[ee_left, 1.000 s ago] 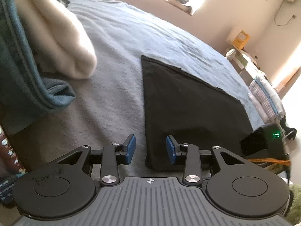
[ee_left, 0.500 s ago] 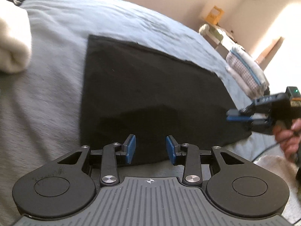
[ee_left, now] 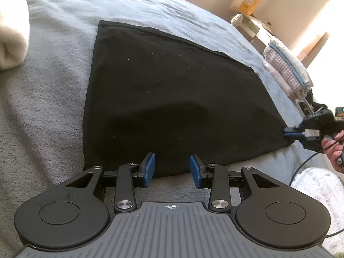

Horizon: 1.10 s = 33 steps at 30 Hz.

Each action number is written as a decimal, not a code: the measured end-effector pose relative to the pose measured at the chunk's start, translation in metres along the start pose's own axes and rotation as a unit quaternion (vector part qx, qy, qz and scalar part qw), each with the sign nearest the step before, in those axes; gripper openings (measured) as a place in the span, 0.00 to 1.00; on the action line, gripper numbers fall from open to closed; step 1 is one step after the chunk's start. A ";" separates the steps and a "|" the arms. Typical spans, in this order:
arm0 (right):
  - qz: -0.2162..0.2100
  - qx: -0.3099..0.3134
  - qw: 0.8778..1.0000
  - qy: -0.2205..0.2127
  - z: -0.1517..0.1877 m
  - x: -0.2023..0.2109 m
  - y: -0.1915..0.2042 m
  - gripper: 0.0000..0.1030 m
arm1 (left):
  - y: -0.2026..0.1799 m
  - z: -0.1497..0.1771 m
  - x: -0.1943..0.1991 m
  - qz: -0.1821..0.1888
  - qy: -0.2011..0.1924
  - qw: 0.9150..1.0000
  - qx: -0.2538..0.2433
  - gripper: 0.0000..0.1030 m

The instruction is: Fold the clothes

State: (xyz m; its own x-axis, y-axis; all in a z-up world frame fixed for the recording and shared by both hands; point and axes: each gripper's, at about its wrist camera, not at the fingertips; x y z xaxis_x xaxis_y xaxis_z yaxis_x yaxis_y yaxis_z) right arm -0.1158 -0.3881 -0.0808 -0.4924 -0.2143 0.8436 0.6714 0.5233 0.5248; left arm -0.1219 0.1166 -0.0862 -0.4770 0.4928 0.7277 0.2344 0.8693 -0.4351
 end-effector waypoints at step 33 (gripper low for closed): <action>-0.111 0.278 0.953 0.052 0.117 0.007 0.147 0.11 | 0.011 -0.026 0.029 -0.061 -0.020 0.998 0.023 0.40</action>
State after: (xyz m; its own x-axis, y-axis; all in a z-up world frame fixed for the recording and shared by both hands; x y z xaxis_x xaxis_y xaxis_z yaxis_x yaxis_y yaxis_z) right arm -0.0851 -0.2163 -0.0112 -0.5111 -0.4351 0.7413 0.1468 0.8056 0.5740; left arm -0.1109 0.1419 -0.0557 -0.5324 0.3814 0.7557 0.1337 0.9194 -0.3698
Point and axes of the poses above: each gripper's, at about its wrist camera, not at the fingertips, and x roughly against the way its jaws point, y to its left, z to its underside, and after that the axes turned 1 degree about y, right-handed
